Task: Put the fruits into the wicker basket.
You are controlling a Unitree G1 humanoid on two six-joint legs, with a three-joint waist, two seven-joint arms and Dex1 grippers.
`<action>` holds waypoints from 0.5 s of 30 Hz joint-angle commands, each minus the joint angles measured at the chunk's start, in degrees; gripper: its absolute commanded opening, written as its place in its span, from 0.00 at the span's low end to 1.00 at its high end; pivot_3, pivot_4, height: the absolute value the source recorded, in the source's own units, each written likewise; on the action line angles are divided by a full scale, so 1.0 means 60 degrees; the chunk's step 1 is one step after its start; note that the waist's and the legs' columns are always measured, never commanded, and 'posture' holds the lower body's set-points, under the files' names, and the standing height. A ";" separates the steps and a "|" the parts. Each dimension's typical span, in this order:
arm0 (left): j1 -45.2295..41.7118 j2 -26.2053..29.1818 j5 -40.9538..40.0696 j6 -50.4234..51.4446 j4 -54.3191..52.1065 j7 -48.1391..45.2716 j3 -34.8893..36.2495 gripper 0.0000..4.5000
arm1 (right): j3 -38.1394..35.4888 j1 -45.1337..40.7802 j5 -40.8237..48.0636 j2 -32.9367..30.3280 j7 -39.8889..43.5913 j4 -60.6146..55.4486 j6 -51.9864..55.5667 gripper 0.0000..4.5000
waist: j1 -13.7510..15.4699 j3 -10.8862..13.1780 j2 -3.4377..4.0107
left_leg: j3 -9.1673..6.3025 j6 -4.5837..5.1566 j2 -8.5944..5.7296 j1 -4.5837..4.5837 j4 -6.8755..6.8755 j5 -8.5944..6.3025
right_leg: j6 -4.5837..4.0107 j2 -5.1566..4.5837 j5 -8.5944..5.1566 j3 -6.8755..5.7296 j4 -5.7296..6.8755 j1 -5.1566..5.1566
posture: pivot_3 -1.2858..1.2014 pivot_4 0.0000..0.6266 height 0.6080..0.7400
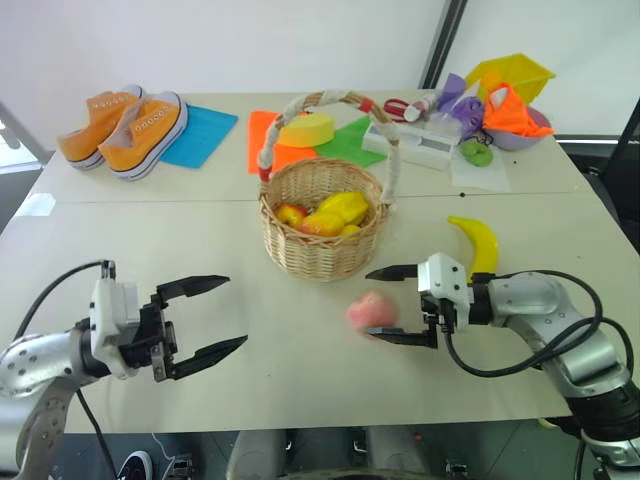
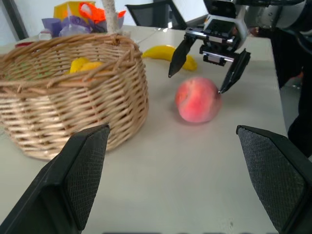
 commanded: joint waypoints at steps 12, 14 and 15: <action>0.0404 -0.0302 0.0011 -0.0750 0.0021 0.0149 -0.0323 1.00 | -0.0012 -0.0138 0.0013 0.0276 0.0310 0.0553 -0.0204 0.72 | -0.0003 -0.0001 0.0002 | 0.0000 0.0000 0.0001 0.0002 -0.0001 0.0000 | 0.0001 0.0000 0.0001 -0.0001 0.0001 0.0002 | 0.52 0.24 1.00; 0.0308 -0.0348 0.0054 -0.0827 0.0140 0.0209 -0.0379 1.00 | -0.0354 -0.0225 0.0492 0.0263 0.0325 0.0361 0.0110 0.72 | -0.0003 0.0000 0.0002 | 0.0000 0.0001 0.0001 0.0002 -0.0001 0.0000 | 0.0001 0.0000 0.0002 -0.0001 0.0001 0.0002 | 0.52 0.24 1.00; 0.0202 -0.0388 -0.0094 -0.0713 0.0168 0.0344 -0.0363 1.00 | -0.0649 -0.0363 0.1044 0.0269 0.0301 0.0168 0.0544 0.72 | -0.0002 0.0001 0.0004 | 0.0000 0.0001 0.0001 0.0002 -0.0001 0.0000 | 0.0001 0.0000 0.0002 -0.0001 0.0001 0.0002 | 0.52 0.24 1.00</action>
